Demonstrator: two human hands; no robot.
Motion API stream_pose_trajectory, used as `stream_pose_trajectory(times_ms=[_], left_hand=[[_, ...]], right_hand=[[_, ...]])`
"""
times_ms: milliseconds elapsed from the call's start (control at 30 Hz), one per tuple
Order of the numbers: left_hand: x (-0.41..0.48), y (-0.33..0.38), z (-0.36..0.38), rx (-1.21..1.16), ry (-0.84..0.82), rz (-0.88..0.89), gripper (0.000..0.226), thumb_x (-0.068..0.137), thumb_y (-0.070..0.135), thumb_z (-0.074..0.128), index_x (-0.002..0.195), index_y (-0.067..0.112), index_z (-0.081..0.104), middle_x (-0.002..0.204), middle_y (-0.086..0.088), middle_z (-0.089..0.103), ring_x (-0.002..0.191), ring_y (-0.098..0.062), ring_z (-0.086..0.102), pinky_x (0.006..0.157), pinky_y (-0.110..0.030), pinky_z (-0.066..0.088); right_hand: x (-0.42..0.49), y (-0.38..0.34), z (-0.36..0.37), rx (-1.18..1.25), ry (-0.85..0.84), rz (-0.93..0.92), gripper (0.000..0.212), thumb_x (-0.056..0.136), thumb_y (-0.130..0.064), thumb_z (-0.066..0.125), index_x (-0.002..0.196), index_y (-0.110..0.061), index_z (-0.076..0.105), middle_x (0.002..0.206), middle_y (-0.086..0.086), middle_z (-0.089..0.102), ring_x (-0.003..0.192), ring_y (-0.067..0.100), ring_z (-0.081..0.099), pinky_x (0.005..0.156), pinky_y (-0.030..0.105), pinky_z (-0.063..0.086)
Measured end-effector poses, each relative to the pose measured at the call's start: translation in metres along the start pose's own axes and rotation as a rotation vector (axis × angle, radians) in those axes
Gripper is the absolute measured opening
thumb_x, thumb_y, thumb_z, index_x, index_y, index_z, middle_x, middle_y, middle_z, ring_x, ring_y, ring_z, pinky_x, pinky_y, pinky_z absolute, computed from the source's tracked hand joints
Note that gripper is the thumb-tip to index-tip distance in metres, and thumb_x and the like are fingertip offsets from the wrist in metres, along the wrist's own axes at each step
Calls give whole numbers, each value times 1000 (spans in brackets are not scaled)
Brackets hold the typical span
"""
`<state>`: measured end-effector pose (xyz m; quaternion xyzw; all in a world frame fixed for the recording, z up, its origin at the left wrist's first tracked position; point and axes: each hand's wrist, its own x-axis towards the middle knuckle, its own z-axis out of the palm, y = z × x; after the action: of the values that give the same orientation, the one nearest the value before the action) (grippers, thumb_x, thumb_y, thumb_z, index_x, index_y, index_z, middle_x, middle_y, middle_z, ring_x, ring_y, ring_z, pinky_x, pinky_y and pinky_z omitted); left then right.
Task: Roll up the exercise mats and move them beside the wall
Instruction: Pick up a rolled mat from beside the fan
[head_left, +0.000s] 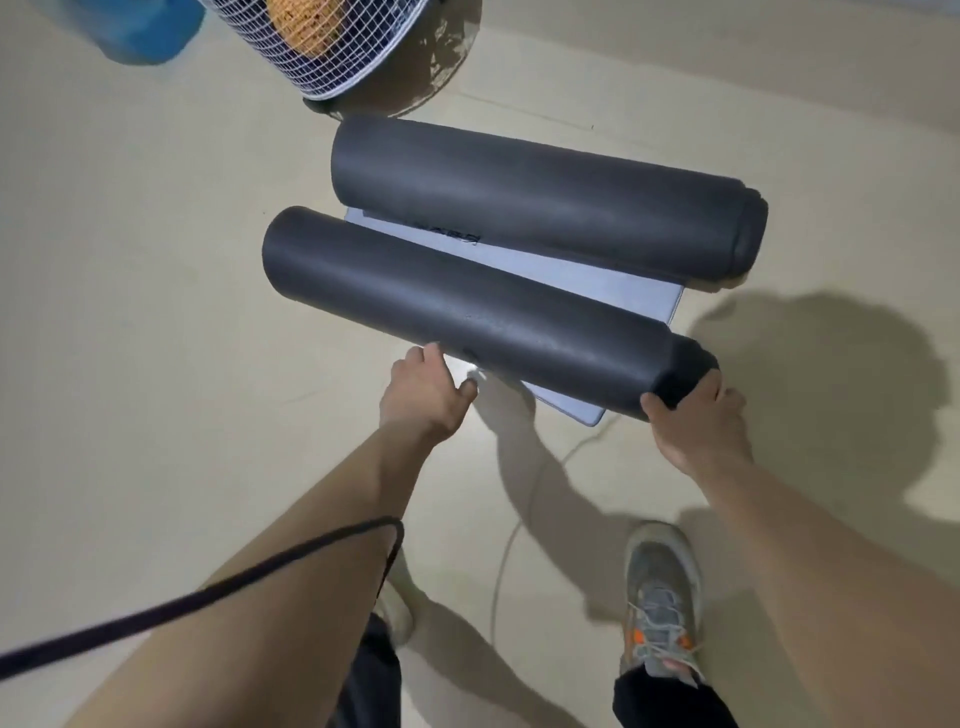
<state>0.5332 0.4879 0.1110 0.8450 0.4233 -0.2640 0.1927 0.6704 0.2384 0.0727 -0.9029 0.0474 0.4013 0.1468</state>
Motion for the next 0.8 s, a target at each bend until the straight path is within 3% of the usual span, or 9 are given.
stream_pose_trajectory(times_ms=[100,200,333,467,567,667,800], left_hand=[[52,-29,-8,70,124,46,63,102,51,52,145,6,40,146,-17,43,138,-37,35,109,-43,35],[110,-65,-26,166,289,67,78,99,61,43,147,0,36,148,-25,42,138,-46,35,113,-53,31],[177,-108,-66,14,436,-86,87,100,59,51,158,1,25,160,-27,28,145,-51,27,114,-60,29],[224,-160,-97,-160,310,-173,99,93,63,62,160,5,18,158,-25,31,142,-49,35,114,-59,33],[244,-189,-109,-301,165,-158,112,72,75,75,150,6,34,151,-18,45,134,-42,50,109,-53,44],[247,-190,-111,-385,165,-191,111,59,79,81,138,8,50,137,-11,62,121,-36,62,96,-44,51],[244,-179,-106,-449,248,-208,124,46,91,77,136,10,49,136,-9,59,122,-36,61,103,-53,52]], right_hand=[[16,-12,26,93,77,117,95,100,-58,47,162,-4,-1,159,27,16,134,51,37,107,54,38],[24,-26,45,157,180,202,93,102,-62,38,162,-4,-2,161,28,9,136,52,31,110,56,34],[30,-45,67,235,315,341,92,102,-63,35,162,-6,-3,164,28,4,144,51,20,117,57,27],[35,-63,76,298,378,459,95,101,-64,39,162,-6,-4,166,25,-1,149,48,15,121,54,21],[37,-69,79,335,430,501,93,99,-61,43,162,-9,-1,163,18,7,143,43,22,112,56,35],[37,-71,79,358,482,510,92,95,-59,51,161,-10,9,158,16,16,139,40,28,105,55,40],[36,-67,70,289,544,565,100,81,-74,55,155,-12,29,150,20,38,134,42,42,112,56,29]])
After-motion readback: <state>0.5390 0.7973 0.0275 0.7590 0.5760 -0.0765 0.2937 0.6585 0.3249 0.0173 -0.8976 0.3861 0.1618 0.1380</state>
